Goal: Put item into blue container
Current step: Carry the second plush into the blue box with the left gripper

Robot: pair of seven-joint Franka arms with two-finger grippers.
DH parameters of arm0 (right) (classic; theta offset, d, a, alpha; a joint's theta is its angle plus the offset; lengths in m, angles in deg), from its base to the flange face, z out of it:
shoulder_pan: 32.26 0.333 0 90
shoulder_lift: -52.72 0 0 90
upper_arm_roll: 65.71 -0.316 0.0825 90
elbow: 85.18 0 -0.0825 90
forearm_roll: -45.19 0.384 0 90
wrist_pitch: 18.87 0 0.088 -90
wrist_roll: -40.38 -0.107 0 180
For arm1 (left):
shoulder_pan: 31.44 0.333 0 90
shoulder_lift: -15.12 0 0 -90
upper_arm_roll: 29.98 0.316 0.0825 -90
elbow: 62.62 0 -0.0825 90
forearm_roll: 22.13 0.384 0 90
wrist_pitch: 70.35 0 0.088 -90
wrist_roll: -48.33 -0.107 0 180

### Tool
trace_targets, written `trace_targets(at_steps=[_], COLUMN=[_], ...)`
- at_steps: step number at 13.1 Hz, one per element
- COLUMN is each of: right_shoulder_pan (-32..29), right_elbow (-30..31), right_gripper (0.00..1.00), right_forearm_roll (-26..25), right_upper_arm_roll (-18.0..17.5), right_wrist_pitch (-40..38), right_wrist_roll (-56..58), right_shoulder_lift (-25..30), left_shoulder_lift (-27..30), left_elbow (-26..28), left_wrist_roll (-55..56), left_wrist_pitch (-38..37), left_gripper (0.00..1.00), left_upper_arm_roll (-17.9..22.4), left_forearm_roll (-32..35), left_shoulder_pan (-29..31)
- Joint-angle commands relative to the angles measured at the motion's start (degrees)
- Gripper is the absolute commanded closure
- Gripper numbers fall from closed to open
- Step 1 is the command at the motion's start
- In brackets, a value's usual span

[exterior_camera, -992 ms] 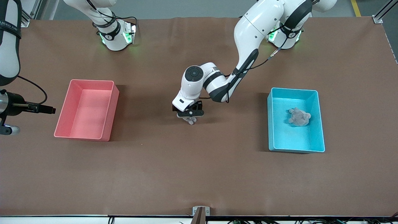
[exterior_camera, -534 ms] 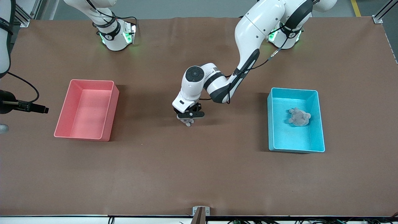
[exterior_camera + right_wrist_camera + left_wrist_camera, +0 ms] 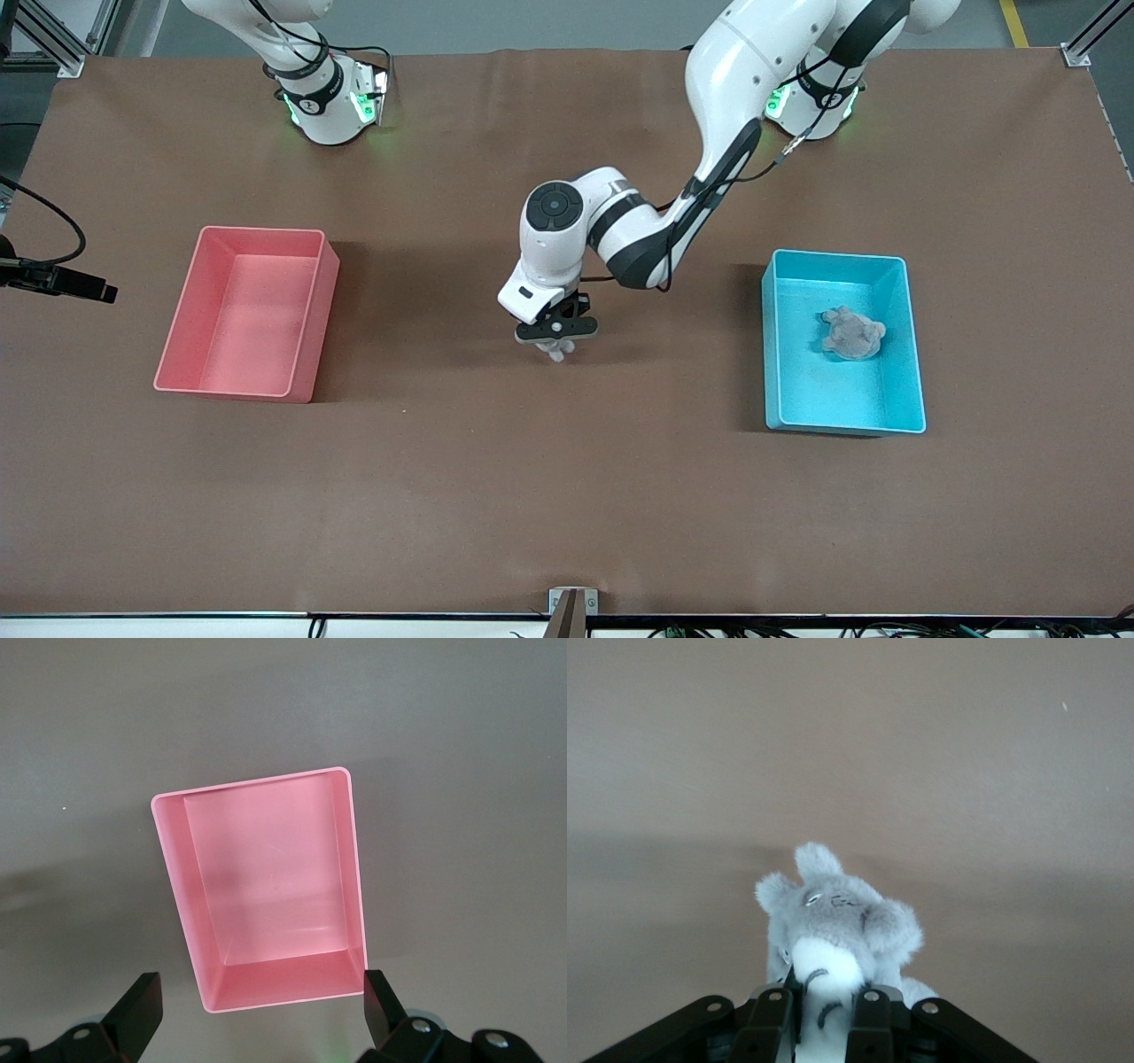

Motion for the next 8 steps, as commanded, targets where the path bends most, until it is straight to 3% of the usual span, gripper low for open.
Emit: trace_targets(at_steps=[1,4,8], right_shoulder_pan=[-1.8,-1.6,-1.3], right_elbow=[2.1,2.2,2.1], right_gripper=[0.0,0.0,0.0], right_forearm_roll=[0.7,0.6,0.7], right_upper_arm_roll=[-0.9,-1.0,-1.2], right_wrist_pitch=[0.4,-0.7,-0.7], right_wrist_roll=[0.6,0.2,-0.3], right_shoulder_lift=[1.2,1.2,1.2], left_shoulder_lift=[8.5,17.0,29.9], left_elbow=[1.8,5.4,20.0], left_wrist_roll=[-5.9,-19.5,-36.9], left_wrist_pitch=[-11.0,-19.8,-20.3], left_gripper=[0.79,0.79,0.78], left_upper_arm_roll=[-0.2,-1.1,-1.9], left_forearm_roll=[0.5,-0.7,-3.7], left_shoulder_pan=[2.4,9.0,19.7])
